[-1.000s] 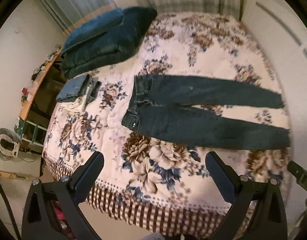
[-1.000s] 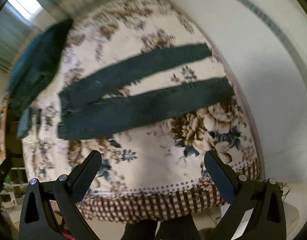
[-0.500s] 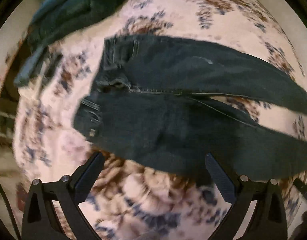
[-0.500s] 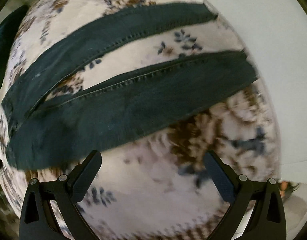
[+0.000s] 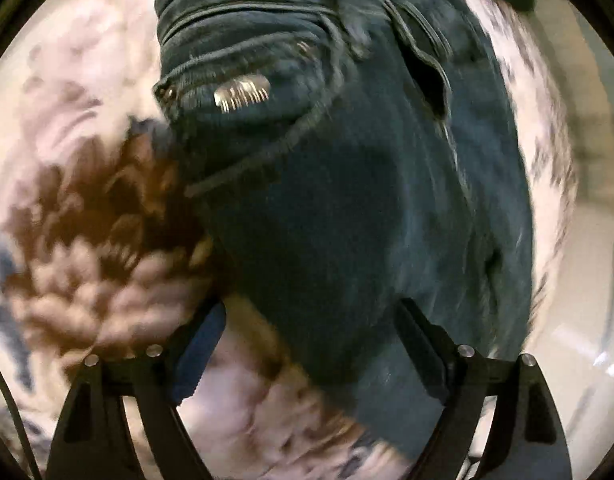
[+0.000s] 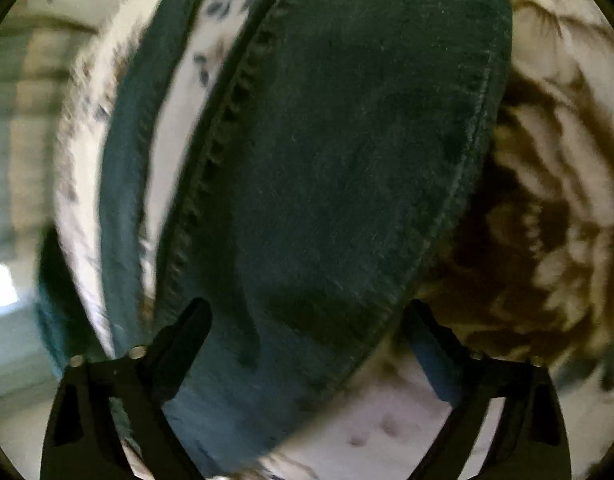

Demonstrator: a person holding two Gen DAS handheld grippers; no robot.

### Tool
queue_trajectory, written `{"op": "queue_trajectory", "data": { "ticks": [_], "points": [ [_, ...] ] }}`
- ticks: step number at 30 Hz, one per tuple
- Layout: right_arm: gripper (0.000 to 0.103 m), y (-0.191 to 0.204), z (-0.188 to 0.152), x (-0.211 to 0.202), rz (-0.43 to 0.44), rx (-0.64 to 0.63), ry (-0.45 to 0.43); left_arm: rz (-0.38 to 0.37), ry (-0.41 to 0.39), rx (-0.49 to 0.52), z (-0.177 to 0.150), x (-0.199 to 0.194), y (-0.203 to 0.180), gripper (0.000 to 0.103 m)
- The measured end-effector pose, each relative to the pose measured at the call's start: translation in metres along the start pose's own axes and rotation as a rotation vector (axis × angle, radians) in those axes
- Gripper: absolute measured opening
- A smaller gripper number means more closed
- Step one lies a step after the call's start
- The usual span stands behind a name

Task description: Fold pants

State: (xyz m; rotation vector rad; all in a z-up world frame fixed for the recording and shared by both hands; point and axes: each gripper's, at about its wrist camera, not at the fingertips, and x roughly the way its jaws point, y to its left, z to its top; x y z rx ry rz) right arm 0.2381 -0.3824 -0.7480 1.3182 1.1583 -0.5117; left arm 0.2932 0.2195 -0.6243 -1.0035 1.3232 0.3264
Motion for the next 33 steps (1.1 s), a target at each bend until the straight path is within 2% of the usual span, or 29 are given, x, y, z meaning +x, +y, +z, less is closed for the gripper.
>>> {"op": "queue_trajectory", "data": {
  "ticks": [1,3,5,6,7,9,10,11,12,16,18,20,21,23,24,26,29,30,33],
  "points": [
    [0.073,0.0,0.0,0.0,0.029,0.007,-0.008,-0.03,-0.022,-0.014,0.006,0.001,0.001,0.085],
    [0.059,0.002,0.003,0.001,0.092,0.002,-0.02,-0.034,-0.055,-0.022,0.016,0.003,-0.003,0.084],
    [0.056,0.007,0.008,0.01,0.12,-0.02,-0.005,-0.041,-0.052,-0.035,0.024,0.011,-0.007,0.082],
    [0.056,0.009,0.011,0.018,0.115,-0.023,0.009,-0.026,-0.056,-0.047,0.027,0.016,-0.008,0.071],
    [0.056,0.008,0.013,0.024,0.11,-0.021,0.02,-0.016,-0.065,-0.053,0.027,0.016,-0.008,0.051],
    [0.053,0.004,0.016,0.028,0.122,0.005,0.036,-0.003,-0.08,-0.02,0.022,0.011,-0.012,0.028],
    [0.032,0.003,0.014,0.026,0.107,0.012,0.026,0.002,-0.096,0.006,0.019,0.005,-0.014,0.024],
    [0.018,0.005,0.015,0.023,0.086,0.012,0.014,0.012,-0.117,0.033,0.018,-0.004,-0.015,0.023],
    [0.011,0.004,0.011,0.018,0.081,0.014,0.002,0.029,-0.135,0.062,0.016,-0.013,-0.016,0.021],
    [0.006,-0.006,0.0,-0.004,0.056,0.044,0.01,0.089,-0.173,0.121,0.006,-0.048,0.004,0.02],
    [0.005,-0.011,-0.009,-0.015,0.024,0.012,0.026,0.101,-0.145,0.139,0.012,-0.046,0.015,0.024],
    [0.006,-0.015,-0.016,-0.014,-0.023,-0.051,0.068,0.103,-0.09,0.132,0.014,-0.037,0.024,0.032],
    [0.011,-0.014,-0.016,-0.011,-0.037,-0.07,0.088,0.139,-0.063,0.135,0.013,-0.035,0.021,0.035],
    [0.032,-0.011,-0.008,-0.006,-0.041,-0.105,0.159,0.201,-0.065,0.181,0.003,-0.045,0.014,0.035],
    [0.057,-0.007,-0.004,-0.008,-0.018,-0.118,0.191,0.231,-0.082,0.217,-0.007,-0.054,0.01,0.036],
    [0.09,-0.003,0.001,-0.027,-0.033,-0.139,0.174,0.296,-0.116,0.277,-0.031,-0.07,0.005,0.036],
    [0.09,0.003,0.014,-0.07,-0.094,-0.179,0.099,0.362,-0.136,0.383,-0.086,-0.084,-0.014,0.038],
    [0.09,0.001,0.02,-0.087,-0.116,-0.189,0.063,0.369,-0.14,0.415,-0.096,-0.082,-0.023,0.042],
    [0.09,-0.011,0.059,-0.13,-0.161,-0.187,-0.054,0.389,-0.178,0.625,-0.145,-0.049,-0.09,0.057]
  ]
}}
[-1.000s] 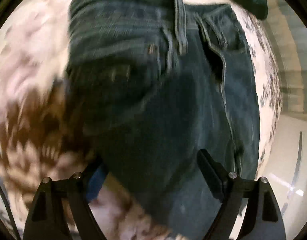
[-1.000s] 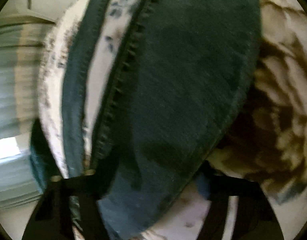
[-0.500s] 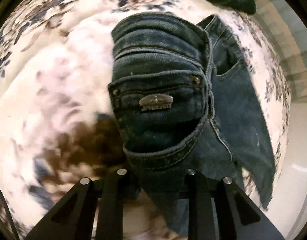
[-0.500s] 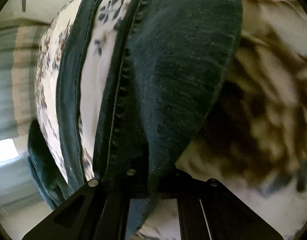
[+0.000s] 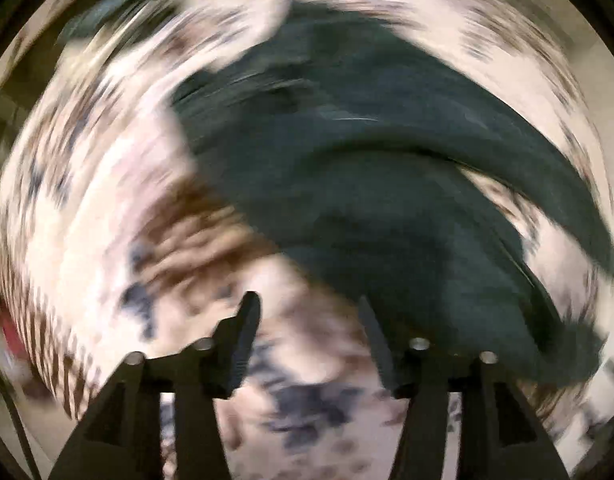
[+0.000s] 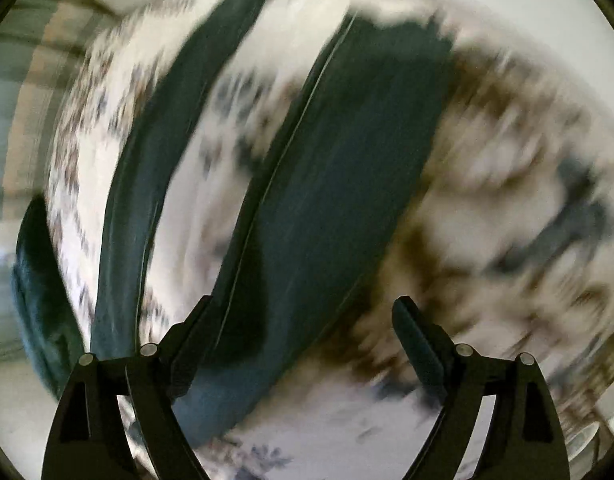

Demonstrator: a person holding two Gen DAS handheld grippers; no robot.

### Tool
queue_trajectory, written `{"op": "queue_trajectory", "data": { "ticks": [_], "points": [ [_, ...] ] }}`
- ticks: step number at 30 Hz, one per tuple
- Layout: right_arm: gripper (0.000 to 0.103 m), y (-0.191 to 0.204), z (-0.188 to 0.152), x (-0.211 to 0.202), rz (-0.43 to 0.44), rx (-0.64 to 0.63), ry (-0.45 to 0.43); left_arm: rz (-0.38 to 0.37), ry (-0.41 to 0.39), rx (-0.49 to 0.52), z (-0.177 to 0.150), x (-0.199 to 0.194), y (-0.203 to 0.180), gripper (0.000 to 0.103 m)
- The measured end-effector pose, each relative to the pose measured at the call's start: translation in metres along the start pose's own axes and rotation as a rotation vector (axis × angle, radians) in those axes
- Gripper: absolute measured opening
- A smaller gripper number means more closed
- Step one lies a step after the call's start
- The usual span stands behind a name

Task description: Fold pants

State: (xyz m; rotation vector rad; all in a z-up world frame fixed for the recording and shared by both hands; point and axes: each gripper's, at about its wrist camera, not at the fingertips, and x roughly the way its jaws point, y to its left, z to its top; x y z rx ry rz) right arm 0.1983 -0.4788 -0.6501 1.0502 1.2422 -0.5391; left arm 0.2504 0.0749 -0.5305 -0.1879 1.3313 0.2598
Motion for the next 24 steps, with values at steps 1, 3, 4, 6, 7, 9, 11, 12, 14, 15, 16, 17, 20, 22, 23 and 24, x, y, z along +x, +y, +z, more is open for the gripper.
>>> {"op": "queue_trajectory", "data": {
  "ticks": [1,3,4,6,7,9,11,12,14,15,16,17,20,22,23,24],
  "points": [
    [0.09,-0.008,0.017,-0.006,-0.022,0.005,-0.023,-0.002,-0.019,0.061,0.002,0.005,-0.032,0.06],
    [0.09,-0.028,0.055,-0.013,-0.07,0.022,-0.085,-0.028,-0.019,0.17,0.007,0.019,-0.091,0.061],
    [0.09,-0.04,0.08,-0.012,-0.096,0.035,-0.112,-0.036,-0.014,0.226,0.01,0.031,-0.122,0.061],
    [0.09,-0.062,0.121,0.0,-0.113,0.057,-0.1,-0.034,-0.014,0.332,0.018,0.05,-0.179,0.061],
    [0.09,-0.074,0.137,0.008,-0.12,0.065,-0.083,-0.025,-0.018,0.376,0.021,0.056,-0.198,0.061],
    [0.078,-0.089,0.163,0.032,-0.075,0.059,-0.002,-0.011,-0.049,0.426,0.027,0.06,-0.227,0.061],
    [0.039,-0.086,0.168,0.047,-0.117,-0.029,0.04,0.003,-0.055,0.454,0.033,0.064,-0.237,0.068],
    [0.02,-0.079,0.164,0.042,-0.171,-0.098,0.011,0.015,-0.056,0.461,0.038,0.066,-0.239,0.078],
    [0.006,-0.073,0.158,0.006,-0.209,-0.15,-0.117,0.028,-0.07,0.448,0.048,0.067,-0.237,0.084],
    [0.006,-0.078,0.157,-0.012,-0.236,-0.137,-0.178,0.029,-0.072,0.441,0.045,0.063,-0.239,0.087],
    [0.007,-0.088,0.157,-0.023,-0.257,-0.103,-0.214,0.03,-0.067,0.432,0.048,0.066,-0.239,0.089],
    [0.007,-0.101,0.158,-0.02,-0.266,-0.069,-0.181,0.036,-0.058,0.423,0.05,0.07,-0.237,0.089],
    [0.012,-0.126,0.163,0.003,-0.298,-0.025,-0.033,0.052,-0.033,0.415,0.045,0.071,-0.228,0.089],
    [0.043,-0.124,0.165,0.0,-0.338,-0.062,0.006,0.045,-0.047,0.409,0.045,0.067,-0.22,0.089],
    [0.056,-0.122,0.165,-0.009,-0.345,-0.075,-0.015,0.043,-0.052,0.411,0.047,0.066,-0.217,0.089],
    [0.077,-0.117,0.162,-0.019,-0.348,-0.081,-0.044,0.043,-0.055,0.414,0.049,0.065,-0.214,0.089]
  ]
}}
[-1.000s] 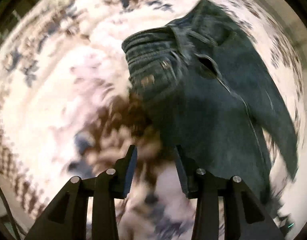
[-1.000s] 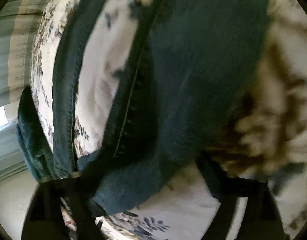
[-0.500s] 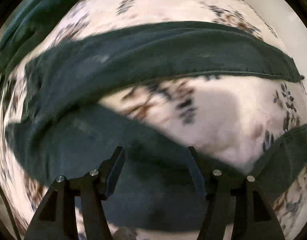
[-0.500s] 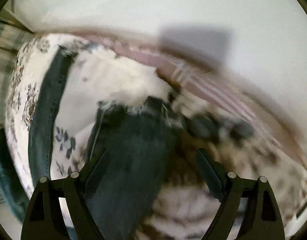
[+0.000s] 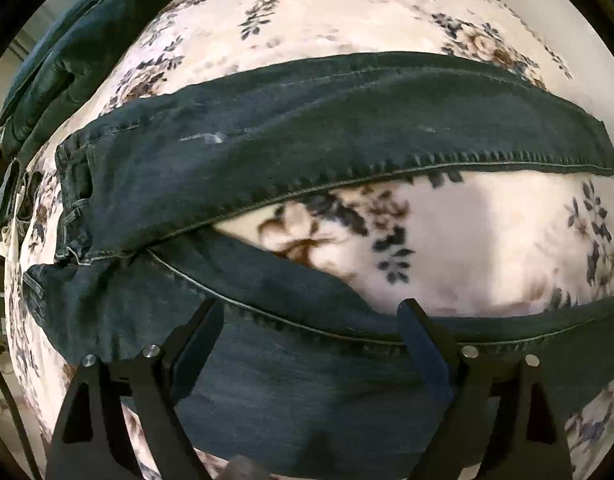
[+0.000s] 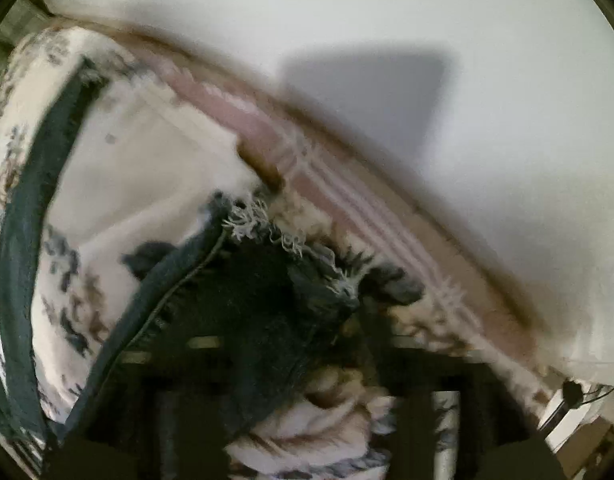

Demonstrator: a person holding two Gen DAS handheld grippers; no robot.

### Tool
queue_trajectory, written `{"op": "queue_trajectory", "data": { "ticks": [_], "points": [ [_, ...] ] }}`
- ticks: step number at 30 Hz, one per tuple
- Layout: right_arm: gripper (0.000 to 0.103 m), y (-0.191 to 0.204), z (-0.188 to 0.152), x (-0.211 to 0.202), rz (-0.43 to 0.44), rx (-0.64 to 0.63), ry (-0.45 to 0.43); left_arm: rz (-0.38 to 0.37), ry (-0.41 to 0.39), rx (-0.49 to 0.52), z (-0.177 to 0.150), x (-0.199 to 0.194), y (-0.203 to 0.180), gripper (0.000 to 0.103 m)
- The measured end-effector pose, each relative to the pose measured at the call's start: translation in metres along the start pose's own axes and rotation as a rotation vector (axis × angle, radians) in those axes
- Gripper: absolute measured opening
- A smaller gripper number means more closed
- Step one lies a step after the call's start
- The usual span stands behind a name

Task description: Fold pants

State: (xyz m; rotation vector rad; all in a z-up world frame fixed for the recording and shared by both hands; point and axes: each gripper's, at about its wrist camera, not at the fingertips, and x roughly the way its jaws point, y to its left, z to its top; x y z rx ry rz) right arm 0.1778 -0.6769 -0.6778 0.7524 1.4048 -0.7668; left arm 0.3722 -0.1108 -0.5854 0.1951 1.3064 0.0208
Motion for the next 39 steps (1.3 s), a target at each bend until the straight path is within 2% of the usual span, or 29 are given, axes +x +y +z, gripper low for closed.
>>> {"op": "queue_trajectory", "data": {
  "ticks": [2,4,6,9,13,16,17,19,20,21,22,24,25,26,27,29,31,32,35,37,38,39],
  "points": [
    [0.079,0.0,-0.006,-0.027,0.029,-0.021,-0.055,0.031,-0.004,0.007,0.0,-0.004,0.009,0.089],
    [0.079,0.024,-0.016,-0.041,0.019,-0.136,-0.037,0.052,-0.026,-0.013,-0.005,-0.015,0.024,0.089],
    [0.079,0.063,-0.035,-0.045,0.012,-0.328,0.007,0.073,-0.043,-0.042,-0.014,-0.023,0.041,0.089],
    [0.079,0.146,-0.08,-0.035,0.016,-0.645,0.086,0.11,-0.022,-0.107,-0.026,-0.023,0.071,0.089],
    [0.079,0.246,-0.133,-0.018,0.028,-1.063,0.138,0.162,0.021,-0.197,-0.04,-0.01,0.116,0.089],
    [0.077,0.287,-0.169,0.006,0.034,-1.305,0.26,0.195,0.056,-0.26,-0.051,0.001,0.152,0.089],
    [0.074,0.294,-0.184,0.015,0.009,-1.392,0.289,0.201,0.058,-0.282,-0.055,0.003,0.163,0.089],
    [0.043,0.298,-0.211,0.029,-0.063,-1.558,0.315,0.213,0.066,-0.312,-0.062,0.005,0.18,0.089],
    [0.038,0.297,-0.217,0.029,-0.081,-1.589,0.309,0.217,0.068,-0.328,-0.065,0.005,0.188,0.089],
    [0.026,0.296,-0.217,0.027,-0.088,-1.586,0.301,0.223,0.073,-0.346,-0.068,0.007,0.197,0.089],
    [0.02,0.295,-0.209,0.023,-0.067,-1.537,0.293,0.226,0.076,-0.359,-0.07,0.009,0.203,0.089],
    [0.02,0.281,-0.168,0.02,0.02,-1.259,0.331,0.225,0.078,-0.389,-0.072,0.009,0.215,0.089],
    [0.028,0.268,-0.151,0.023,0.054,-1.131,0.378,0.224,0.077,-0.405,-0.073,0.009,0.222,0.089],
    [0.033,0.258,-0.147,0.024,0.048,-1.083,0.409,0.224,0.074,-0.418,-0.073,0.007,0.228,0.089],
    [0.036,0.251,-0.15,0.021,0.031,-1.089,0.405,0.226,0.061,-0.442,-0.073,0.004,0.237,0.089],
    [0.044,0.24,-0.168,0.001,0.005,-1.124,0.336,0.223,0.049,-0.493,-0.074,0.0,0.255,0.089],
    [0.069,0.233,-0.171,-0.015,0.029,-1.043,0.285,0.202,0.029,-0.594,-0.08,-0.004,0.288,0.089],
    [0.072,0.222,-0.172,-0.026,0.083,-0.958,0.262,0.203,0.025,-0.621,-0.082,-0.005,0.298,0.089],
    [0.072,0.185,-0.165,-0.036,0.239,-0.695,0.257,0.197,0.009,-0.705,-0.09,-0.004,0.342,0.089],
    [0.072,0.153,-0.172,-0.04,0.31,-0.538,0.269,0.124,-0.013,-0.725,-0.088,-0.005,0.366,0.089],
    [0.072,0.154,-0.173,-0.038,0.337,-0.473,0.285,0.08,-0.022,-0.726,-0.085,-0.007,0.375,0.089],
    [0.072,0.144,-0.179,-0.032,0.345,-0.404,0.302,0.007,-0.036,-0.717,-0.077,-0.008,0.384,0.089]
  ]
}}
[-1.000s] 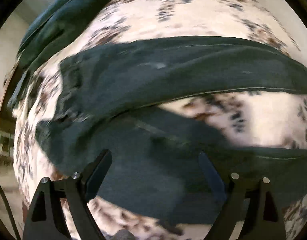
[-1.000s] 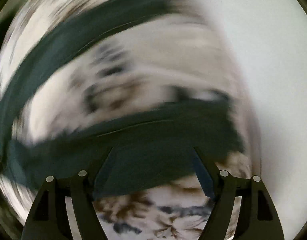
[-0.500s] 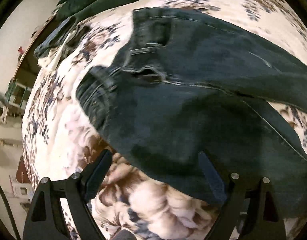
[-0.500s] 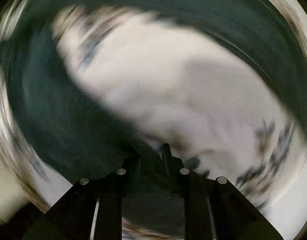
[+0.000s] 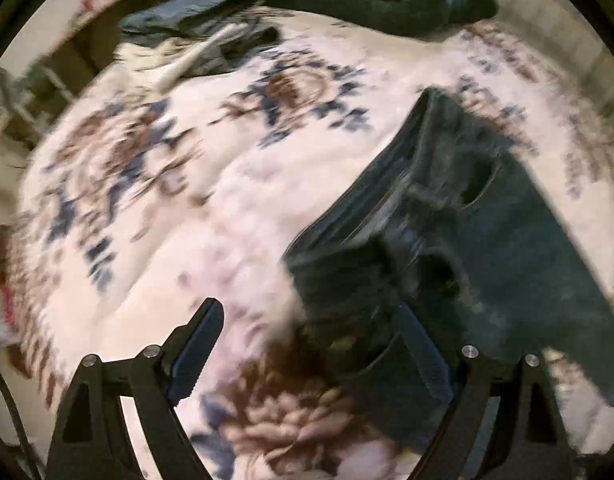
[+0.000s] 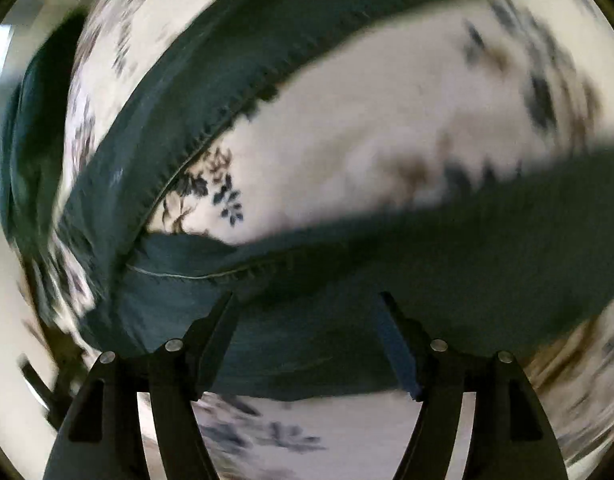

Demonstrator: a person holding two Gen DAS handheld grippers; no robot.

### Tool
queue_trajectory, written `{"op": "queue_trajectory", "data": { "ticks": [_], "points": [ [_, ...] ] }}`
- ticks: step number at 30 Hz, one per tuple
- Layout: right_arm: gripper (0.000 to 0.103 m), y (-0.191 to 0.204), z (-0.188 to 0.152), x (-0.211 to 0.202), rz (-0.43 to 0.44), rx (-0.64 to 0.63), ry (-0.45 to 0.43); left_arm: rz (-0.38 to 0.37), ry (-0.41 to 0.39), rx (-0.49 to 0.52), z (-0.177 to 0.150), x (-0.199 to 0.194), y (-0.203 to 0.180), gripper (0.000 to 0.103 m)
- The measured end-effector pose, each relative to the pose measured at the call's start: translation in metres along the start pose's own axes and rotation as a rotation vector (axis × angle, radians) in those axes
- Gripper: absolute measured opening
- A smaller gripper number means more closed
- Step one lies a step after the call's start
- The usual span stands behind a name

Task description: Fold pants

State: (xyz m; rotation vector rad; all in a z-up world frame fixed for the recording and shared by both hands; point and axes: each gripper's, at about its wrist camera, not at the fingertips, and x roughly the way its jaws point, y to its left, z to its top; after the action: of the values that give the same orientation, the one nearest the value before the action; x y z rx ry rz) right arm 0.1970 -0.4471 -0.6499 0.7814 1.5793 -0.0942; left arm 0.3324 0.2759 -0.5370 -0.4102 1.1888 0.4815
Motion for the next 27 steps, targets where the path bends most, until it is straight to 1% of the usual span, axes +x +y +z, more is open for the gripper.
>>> {"op": "queue_trajectory", "data": {
  "ticks": [1,2,3,4,5,6,7,8,9,10,11,12,13,14,15,16,17,18,19,21,22,23,24,27],
  "points": [
    [0.072,0.025,-0.009,0.024,-0.002,0.031,0.004,-0.039,0.016,0.017,0.01,0.001,-0.001,0.089],
    [0.072,0.034,-0.002,0.032,-0.007,0.05,0.016,-0.08,0.043,0.053,0.025,0.004,-0.006,0.089],
    [0.072,0.031,-0.003,0.035,-0.02,0.057,0.031,-0.098,0.065,0.088,0.035,0.009,-0.011,0.089],
    [0.072,0.036,-0.001,0.046,-0.033,0.059,0.034,-0.12,0.107,0.152,0.048,0.019,-0.02,0.089],
    [0.072,0.05,0.008,0.059,-0.043,0.05,0.029,-0.134,0.129,0.188,0.056,0.027,-0.026,0.089],
    [0.072,0.072,0.005,0.074,-0.054,0.031,0.023,-0.157,0.193,0.245,0.067,0.045,-0.036,0.089],
    [0.072,0.079,0.004,0.076,-0.082,0.011,0.017,-0.166,0.256,0.274,0.072,0.061,-0.041,0.089],
    [0.073,0.096,0.01,0.08,-0.09,0.002,0.013,-0.177,0.347,0.29,0.075,0.088,-0.046,0.088],
    [0.076,0.124,0.029,0.092,-0.094,-0.007,0.011,-0.207,0.428,0.306,0.074,0.108,-0.048,0.087],
    [0.076,0.131,0.032,0.093,-0.095,-0.016,0.009,-0.224,0.505,0.311,0.068,0.126,-0.051,0.086],
    [0.076,0.14,0.035,0.094,-0.081,-0.024,0.013,-0.243,0.547,0.312,0.063,0.135,-0.052,0.083],
    [0.076,0.155,0.039,0.098,-0.067,-0.03,0.021,-0.268,0.574,0.323,0.055,0.141,-0.053,0.056],
    [0.076,0.167,0.042,0.099,-0.055,-0.044,0.025,-0.259,0.552,0.342,0.049,0.139,-0.053,0.033],
    [0.076,0.181,0.042,0.098,-0.054,-0.07,0.028,-0.277,0.49,0.356,0.043,0.128,-0.05,0.027],
    [0.076,0.191,0.041,0.094,-0.054,-0.1,0.032,-0.273,0.414,0.357,0.038,0.115,-0.044,0.024],
    [0.076,0.206,0.04,0.09,-0.052,-0.145,0.033,-0.262,0.342,0.34,0.036,0.104,-0.036,0.023],
    [0.076,0.222,0.039,0.088,-0.049,-0.18,0.038,-0.274,0.276,0.297,0.034,0.094,-0.024,0.023],
    [0.076,0.241,0.039,0.087,-0.048,-0.223,0.051,-0.338,0.212,0.195,0.032,0.086,-0.004,0.023],
    [0.076,0.266,0.039,0.088,-0.05,-0.29,0.069,-0.415,0.18,0.08,0.026,0.088,0.015,0.025],
    [0.076,0.324,0.04,0.099,-0.057,-0.388,0.071,-0.449,0.225,-0.048,0.013,0.11,0.032,0.025],
    [0.076,0.351,0.041,0.102,-0.062,-0.441,0.068,-0.463,0.228,-0.102,0.007,0.118,0.038,0.025],
    [0.076,0.381,0.043,0.109,-0.065,-0.502,0.074,-0.481,0.216,-0.132,0.003,0.121,0.041,0.025],
    [0.076,0.406,0.044,0.116,-0.063,-0.552,0.082,-0.494,0.184,-0.138,0.002,0.119,0.042,0.025],
    [0.076,0.496,0.037,0.152,-0.095,-0.742,0.112,-0.491,0.14,-0.086,0.006,0.116,0.037,0.026]
  ]
}}
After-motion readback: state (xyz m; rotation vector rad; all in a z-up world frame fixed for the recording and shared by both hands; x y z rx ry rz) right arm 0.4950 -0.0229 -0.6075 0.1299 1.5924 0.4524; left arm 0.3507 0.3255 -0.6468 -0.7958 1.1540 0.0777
